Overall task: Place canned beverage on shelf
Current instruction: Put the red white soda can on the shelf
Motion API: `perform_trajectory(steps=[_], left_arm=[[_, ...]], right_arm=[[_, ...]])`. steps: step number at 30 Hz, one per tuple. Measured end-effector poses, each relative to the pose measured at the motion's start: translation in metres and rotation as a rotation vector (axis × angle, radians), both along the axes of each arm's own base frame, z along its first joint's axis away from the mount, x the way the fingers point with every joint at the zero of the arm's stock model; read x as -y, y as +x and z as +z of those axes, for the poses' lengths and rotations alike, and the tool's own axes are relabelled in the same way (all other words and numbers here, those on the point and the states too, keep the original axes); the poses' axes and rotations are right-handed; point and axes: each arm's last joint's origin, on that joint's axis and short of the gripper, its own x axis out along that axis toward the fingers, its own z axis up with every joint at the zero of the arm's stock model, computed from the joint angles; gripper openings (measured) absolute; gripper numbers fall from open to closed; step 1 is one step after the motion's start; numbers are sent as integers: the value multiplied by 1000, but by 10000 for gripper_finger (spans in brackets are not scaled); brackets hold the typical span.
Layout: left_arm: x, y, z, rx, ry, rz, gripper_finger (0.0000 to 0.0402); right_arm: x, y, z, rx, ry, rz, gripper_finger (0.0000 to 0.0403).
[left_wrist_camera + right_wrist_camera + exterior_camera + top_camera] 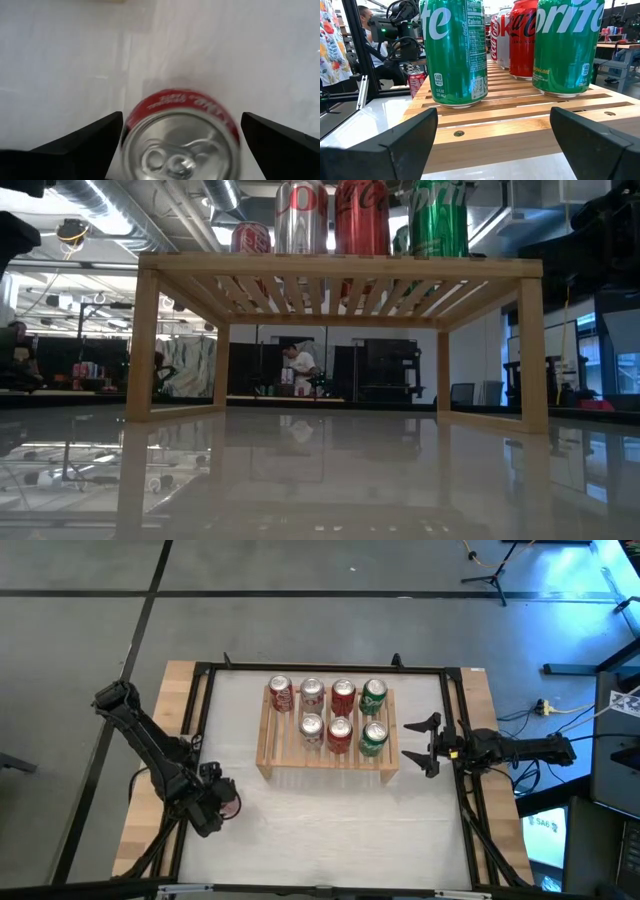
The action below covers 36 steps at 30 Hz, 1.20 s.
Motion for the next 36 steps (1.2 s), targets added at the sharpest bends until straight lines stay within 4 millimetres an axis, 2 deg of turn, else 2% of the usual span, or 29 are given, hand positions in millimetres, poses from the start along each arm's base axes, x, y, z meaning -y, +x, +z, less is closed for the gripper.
perform_trajectory(steps=[17, 24, 36], left_arm=[[1, 0, 0, -25, -16, -66, 395], [1, 0, 0, -15, 37, -203, 393], [1, 0, 0, -28, 56, -307, 367]], right_arm=[[0, 0, 0, 0, 0, 0, 381], [0, 0, 0, 0, 0, 0, 381], [0, 0, 0, 0, 0, 0, 381]])
